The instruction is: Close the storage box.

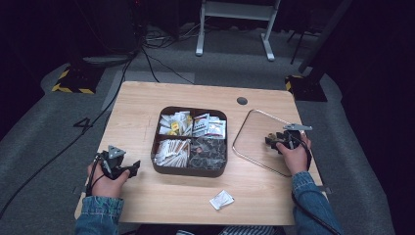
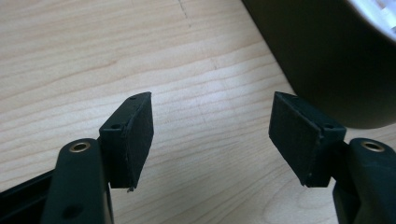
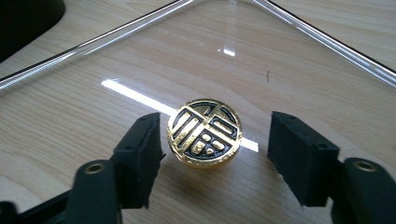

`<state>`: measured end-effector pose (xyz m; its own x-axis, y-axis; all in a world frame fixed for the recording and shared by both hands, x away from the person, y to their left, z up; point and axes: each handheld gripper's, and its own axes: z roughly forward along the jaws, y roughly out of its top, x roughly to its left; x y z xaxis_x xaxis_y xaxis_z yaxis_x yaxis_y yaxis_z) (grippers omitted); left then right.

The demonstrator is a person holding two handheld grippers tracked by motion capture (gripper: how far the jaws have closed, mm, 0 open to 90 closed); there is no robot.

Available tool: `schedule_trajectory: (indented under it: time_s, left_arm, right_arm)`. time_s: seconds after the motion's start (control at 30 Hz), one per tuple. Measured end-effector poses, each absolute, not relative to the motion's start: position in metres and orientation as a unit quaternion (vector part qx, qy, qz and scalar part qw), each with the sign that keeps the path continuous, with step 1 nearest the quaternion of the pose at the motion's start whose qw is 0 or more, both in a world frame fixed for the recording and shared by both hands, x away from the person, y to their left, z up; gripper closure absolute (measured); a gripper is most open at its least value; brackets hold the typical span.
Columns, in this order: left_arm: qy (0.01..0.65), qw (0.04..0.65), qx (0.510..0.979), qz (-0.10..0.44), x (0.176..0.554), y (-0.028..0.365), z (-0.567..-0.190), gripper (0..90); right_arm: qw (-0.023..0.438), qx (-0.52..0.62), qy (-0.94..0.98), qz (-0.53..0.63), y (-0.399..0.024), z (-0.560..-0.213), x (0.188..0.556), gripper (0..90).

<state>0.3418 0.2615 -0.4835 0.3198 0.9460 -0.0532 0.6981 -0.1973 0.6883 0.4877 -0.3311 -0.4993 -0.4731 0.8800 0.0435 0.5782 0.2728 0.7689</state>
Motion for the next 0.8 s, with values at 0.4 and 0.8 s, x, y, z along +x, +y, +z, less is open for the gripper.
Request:
schedule_trajectory:
  time_s: [0.4, 0.8]
  left_arm:
    - [0.541, 0.307, 0.759, 0.19, 0.347, 0.261, -0.494, 30.4]
    - [0.53, 0.307, 0.767, 0.189, 0.35, 0.259, -0.501, 25.2]
  right_arm:
    - [0.203, 0.453, 0.779, 0.383, -0.33, -0.499, 0.485, 59.2]
    - [0.205, 0.445, 0.776, 0.397, -0.334, -0.482, 0.476, 59.2]
